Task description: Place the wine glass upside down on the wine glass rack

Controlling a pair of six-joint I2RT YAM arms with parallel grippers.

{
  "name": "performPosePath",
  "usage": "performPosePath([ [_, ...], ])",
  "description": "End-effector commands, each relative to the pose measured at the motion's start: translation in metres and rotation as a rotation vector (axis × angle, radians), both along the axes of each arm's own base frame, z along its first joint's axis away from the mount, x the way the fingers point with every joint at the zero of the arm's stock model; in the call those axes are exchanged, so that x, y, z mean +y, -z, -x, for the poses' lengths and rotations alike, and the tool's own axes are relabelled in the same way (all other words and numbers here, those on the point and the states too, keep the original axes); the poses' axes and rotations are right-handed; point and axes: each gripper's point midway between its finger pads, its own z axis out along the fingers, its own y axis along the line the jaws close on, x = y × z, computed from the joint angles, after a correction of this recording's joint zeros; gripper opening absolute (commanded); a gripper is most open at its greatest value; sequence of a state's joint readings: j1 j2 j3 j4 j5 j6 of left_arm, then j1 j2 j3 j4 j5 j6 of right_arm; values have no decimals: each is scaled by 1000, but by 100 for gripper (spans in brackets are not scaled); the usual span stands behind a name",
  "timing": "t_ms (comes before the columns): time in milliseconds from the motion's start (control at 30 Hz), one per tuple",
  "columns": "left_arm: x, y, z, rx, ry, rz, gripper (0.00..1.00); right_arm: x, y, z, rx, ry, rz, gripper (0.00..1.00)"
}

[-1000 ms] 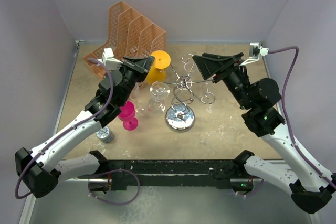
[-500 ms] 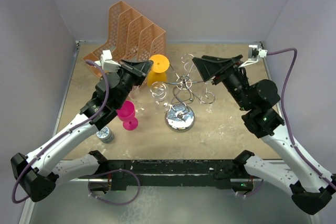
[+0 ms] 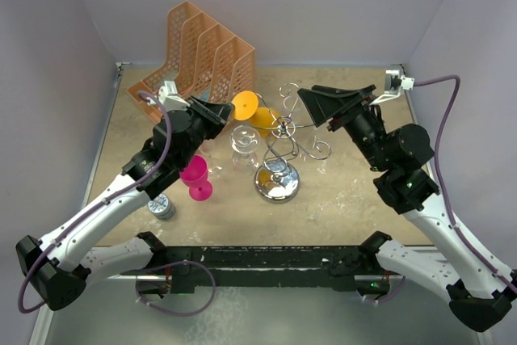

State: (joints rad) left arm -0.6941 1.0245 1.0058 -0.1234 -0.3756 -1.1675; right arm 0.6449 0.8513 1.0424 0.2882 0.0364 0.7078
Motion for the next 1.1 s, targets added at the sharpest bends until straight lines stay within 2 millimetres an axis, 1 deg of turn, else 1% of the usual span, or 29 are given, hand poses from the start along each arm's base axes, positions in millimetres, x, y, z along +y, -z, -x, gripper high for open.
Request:
performPosePath([
  [0,11,-22,4,-44,-16,-28,21,-9,-18,6,-44,16,-45,69],
  [133,19,-32,10,-65,-23,-68,30,-10,-18,7,-45,19,-45,69],
  [333,41,-47,24,-90,-46,-165,45,-11,-18,9,-46,18,-51,69],
  [400,50,-46,29,-85,-54,-222,48,-11,-18,9,-45,16,-51,69],
  [467,61,-41,35,-68,-58,-297,49,-12,-17,9,-44,18,-51,69],
  [500,73,-27,44,-31,-49,-410,49,-14,-17,9,-40,30,-53,69],
  [533,76,-21,48,-13,-35,-451,49,-16,-17,8,-40,38,-53,69],
  [633,82,4,60,61,18,-556,50,-18,-16,6,-33,56,-51,69],
  [700,86,23,67,124,51,-615,50,-17,-13,5,-25,57,-45,69],
  [833,101,66,80,260,57,-716,51,-15,-9,1,-13,57,-35,69],
  [967,104,102,87,372,78,-770,51,-13,-4,-2,-1,57,-30,69],
  [1067,101,126,91,441,108,-795,51,-12,0,-3,8,59,-26,69],
])
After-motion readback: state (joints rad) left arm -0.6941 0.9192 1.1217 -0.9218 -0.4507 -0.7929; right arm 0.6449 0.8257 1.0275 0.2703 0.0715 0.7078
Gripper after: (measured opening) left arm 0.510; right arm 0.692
